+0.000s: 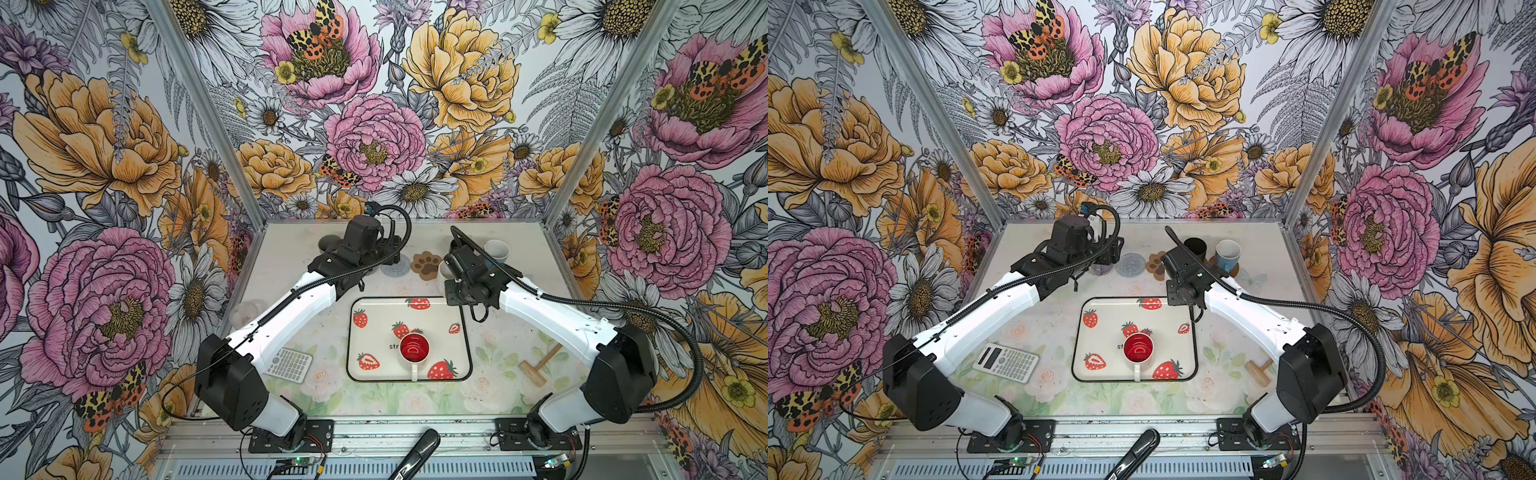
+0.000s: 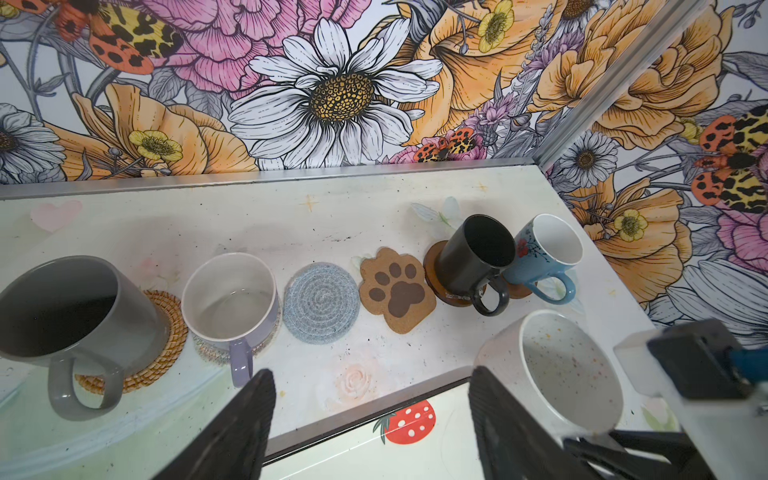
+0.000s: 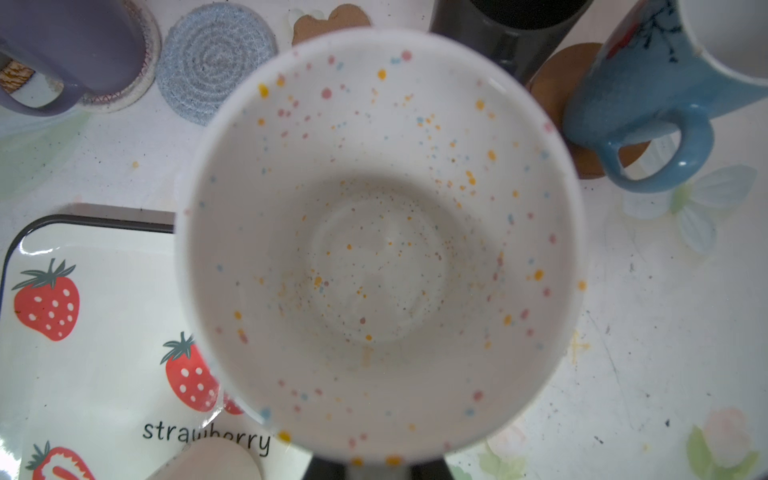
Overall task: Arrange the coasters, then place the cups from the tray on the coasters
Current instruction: 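Lift the speckled mug with the right gripper toward the paw-shaped coaster, then lower the speckled mug onto the paw-shaped cork coaster with the right gripper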
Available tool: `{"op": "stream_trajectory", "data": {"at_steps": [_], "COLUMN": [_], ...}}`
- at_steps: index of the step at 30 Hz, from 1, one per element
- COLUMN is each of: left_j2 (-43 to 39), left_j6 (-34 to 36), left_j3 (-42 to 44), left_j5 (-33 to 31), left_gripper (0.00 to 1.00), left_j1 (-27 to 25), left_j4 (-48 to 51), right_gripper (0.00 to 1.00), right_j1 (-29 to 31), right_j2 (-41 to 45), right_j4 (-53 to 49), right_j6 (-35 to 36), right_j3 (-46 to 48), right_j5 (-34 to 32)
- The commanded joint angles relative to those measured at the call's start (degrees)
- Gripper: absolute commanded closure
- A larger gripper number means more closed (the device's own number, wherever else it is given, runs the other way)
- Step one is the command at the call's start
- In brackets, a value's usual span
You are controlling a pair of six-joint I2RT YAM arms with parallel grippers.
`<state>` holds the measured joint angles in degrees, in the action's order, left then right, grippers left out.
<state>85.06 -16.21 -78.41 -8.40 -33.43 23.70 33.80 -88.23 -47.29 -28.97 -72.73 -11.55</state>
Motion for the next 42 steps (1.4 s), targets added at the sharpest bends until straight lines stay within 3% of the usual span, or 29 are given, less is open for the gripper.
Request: {"op": "stream_trajectory", "data": {"at_steps": [1,25,42], "left_j2": [-0.96,1.18,2.65], "left_j6": [-1.02,-2.46,-2.8], "left_j3": [0.07,-1.25,-1.31], "left_j5": [1.33,3.23,3.55], "left_gripper": [0.25,0.26,0.26], "left_j1": [1.49,5.1,5.58], "left_j4": [-1.2,-1.25,-1.16], "right_gripper": [1.0,1.0,1.0], "right_j1": [-1.77,-8.66,-9.54], "right_j2": [-1.88,-26.1,-33.28], "right_j4": [6.72,8.93,8.79], "right_j6": [4.15,9.23,10.26], "right_j3": [-5.54,-27.61,-33.45], "right_j5": [2.05,8.64,7.98]}}
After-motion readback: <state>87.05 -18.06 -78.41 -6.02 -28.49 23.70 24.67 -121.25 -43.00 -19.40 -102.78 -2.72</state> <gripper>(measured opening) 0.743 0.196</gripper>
